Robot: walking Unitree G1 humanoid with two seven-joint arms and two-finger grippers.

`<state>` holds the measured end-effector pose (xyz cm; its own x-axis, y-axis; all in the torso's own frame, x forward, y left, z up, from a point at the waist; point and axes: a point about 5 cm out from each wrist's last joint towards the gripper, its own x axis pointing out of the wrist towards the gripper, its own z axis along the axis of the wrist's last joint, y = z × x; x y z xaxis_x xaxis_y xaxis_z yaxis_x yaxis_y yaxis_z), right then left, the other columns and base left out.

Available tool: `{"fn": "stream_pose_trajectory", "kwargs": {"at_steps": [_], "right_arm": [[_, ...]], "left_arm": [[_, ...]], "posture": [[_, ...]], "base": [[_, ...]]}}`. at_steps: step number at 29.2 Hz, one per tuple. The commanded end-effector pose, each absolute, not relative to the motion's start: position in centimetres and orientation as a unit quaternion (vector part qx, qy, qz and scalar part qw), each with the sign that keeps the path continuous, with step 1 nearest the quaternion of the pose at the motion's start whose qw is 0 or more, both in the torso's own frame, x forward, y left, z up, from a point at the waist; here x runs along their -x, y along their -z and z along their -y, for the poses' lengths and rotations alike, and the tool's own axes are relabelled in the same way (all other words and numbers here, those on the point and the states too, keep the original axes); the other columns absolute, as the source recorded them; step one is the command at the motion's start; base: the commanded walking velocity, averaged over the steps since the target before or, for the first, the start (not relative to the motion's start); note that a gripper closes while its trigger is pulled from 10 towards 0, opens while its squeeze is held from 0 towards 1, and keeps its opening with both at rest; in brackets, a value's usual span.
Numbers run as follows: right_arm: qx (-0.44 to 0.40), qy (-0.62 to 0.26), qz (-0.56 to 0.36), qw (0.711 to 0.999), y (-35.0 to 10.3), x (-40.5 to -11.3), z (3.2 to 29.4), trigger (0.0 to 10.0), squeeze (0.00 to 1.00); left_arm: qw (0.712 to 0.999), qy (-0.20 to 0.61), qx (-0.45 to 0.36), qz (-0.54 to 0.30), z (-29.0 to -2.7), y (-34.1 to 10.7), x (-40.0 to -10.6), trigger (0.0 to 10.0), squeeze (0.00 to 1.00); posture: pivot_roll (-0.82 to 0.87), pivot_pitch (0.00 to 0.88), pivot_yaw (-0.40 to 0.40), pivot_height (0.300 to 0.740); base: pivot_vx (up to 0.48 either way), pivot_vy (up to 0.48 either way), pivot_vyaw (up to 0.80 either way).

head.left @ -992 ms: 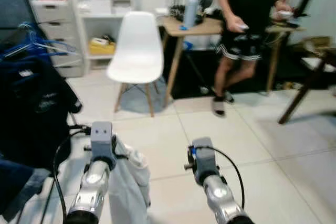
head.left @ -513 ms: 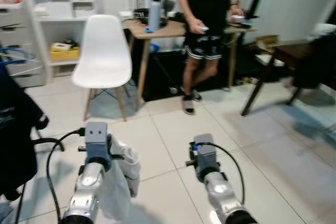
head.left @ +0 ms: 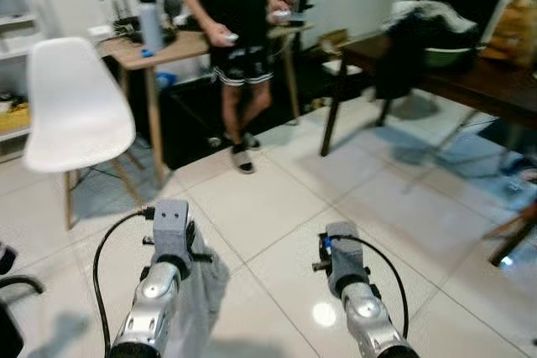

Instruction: Hang hanger

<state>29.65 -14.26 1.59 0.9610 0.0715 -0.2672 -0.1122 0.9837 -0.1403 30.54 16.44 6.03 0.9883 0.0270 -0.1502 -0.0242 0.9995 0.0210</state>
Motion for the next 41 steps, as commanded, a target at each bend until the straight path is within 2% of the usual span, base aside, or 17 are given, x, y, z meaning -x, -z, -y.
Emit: {"fn": "stream_pose_trajectory", "kwargs": {"at_steps": [1,9,17,21,24,31,35,41], "right_arm": [[0.069,-0.049,-0.13,0.988,-1.5,-29.6,13.9,10.0,0.0],[0.078,-0.025,-0.116,0.99,-1.7,-29.4,14.4,10.0,0.0],[0.065,0.06,-0.099,0.991,-2.6,-30.0,17.5,10.0,0.0],[0.059,0.073,-0.1,0.991,-2.8,-30.2,18.1,10.0,0.0],[0.06,0.06,-0.1,0.991,-2.8,-30.1,17.9,10.0,0.0],[0.066,0.023,-0.101,0.992,-2.6,-30.1,16.4,10.0,0.0],[0.07,0.016,-0.1,0.992,-2.6,-30.1,16.1,10.0,0.0],[0.066,0.008,-0.118,0.991,-2.1,-30.0,15.7,10.0,0.0]], "left_arm": [[0.997,-0.014,-0.016,-0.075,-16.7,-6.2,-30.8,10.0,0.0],[0.996,-0.053,-0.024,-0.06,-17.6,-6.5,-31.0,10.0,0.0],[0.998,-0.048,-0.013,-0.044,-18.0,-6.3,-30.1,10.0,0.0],[0.998,-0.04,-0.008,-0.041,-17.8,-6.5,-30.1,10.0,0.0],[0.998,-0.031,0.007,-0.047,-17.5,-6.4,-30.2,10.0,0.0],[0.999,0.022,0.018,-0.032,-14.9,-7.1,-29.8,10.0,0.0],[0.999,0.029,0.021,-0.033,-14.6,-7.2,-29.7,10.0,0.0],[0.998,-0.009,0.041,-0.043,-15.4,-7.1,-30.0,10.0,0.0]], "posture": [[0.05,0.0,0.028,0.74],[0.06,0.0,0.022,0.74],[0.05,0.005,0.044,0.74],[0.04,0.004,0.041,0.74],[0.04,0.011,0.028,0.74],[0.08,0.019,0.004,0.74],[0.08,0.019,0.004,0.74],[0.07,0.002,0.001,0.74]], "base": [[0.0,0.0,-0.8],[0.0,0.0,-0.8],[0.0,0.0,-0.8],[0.0,0.0,-0.8],[0.0,0.0,-0.8],[0.0,0.0,-0.8],[0.0,0.0,-0.8],[0.0,0.0,-0.8]]}}
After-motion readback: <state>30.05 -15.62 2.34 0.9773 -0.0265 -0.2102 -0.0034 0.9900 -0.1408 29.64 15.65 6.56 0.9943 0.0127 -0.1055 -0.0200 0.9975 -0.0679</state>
